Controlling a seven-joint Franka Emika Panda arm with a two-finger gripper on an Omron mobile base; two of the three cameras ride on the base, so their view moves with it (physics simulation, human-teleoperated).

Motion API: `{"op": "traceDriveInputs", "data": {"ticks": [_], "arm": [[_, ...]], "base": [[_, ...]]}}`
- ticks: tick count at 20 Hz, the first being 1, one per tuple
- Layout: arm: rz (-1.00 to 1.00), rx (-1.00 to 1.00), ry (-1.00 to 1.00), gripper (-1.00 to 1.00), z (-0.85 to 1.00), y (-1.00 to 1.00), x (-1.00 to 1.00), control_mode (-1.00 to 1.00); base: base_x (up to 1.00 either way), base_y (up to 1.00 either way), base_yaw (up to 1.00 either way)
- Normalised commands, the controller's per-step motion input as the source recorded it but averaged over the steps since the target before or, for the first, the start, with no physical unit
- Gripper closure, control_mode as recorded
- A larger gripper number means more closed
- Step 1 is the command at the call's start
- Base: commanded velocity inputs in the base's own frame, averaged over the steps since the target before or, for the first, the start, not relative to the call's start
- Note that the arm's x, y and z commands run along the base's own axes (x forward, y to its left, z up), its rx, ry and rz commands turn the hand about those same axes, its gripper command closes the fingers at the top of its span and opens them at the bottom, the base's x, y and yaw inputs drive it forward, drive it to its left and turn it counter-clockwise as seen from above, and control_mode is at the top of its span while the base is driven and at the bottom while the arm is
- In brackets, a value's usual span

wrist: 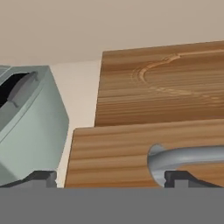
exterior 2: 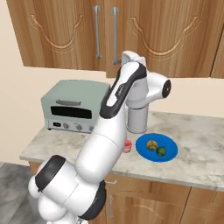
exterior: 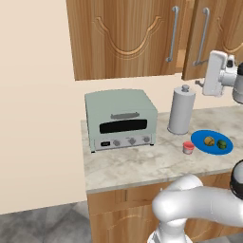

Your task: Pick the avocado and bread from the counter and place them on the plate. Then pick the jam from the cabinet and place it next to the plate. Lastly close the cabinet door.

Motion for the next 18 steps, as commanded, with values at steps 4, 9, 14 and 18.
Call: {"op": "traceDriveInputs", "data": {"ticks": [4, 9, 14, 18], "arm": [[-0.08, 0.0, 0.0, -1.0, -0.11, 0.34, 0.65, -1.0], [-0.1, 0.0, 0.0, -1.0, -0.13, 0.31, 0.66, -1.0], [-0.11, -0.03, 0.0, -1.0, -0.25, 0.27, 0.58, -1.0], [-0.13, -0.09, 0.05, -1.0, -0.31, 0.19, 0.47, -1.0]], "base": [[0.0, 0.0, 0.0], [0.0, 0.0, 0.0], [0.0, 0.0, 0.0], [0.0, 0.0, 0.0]]}}
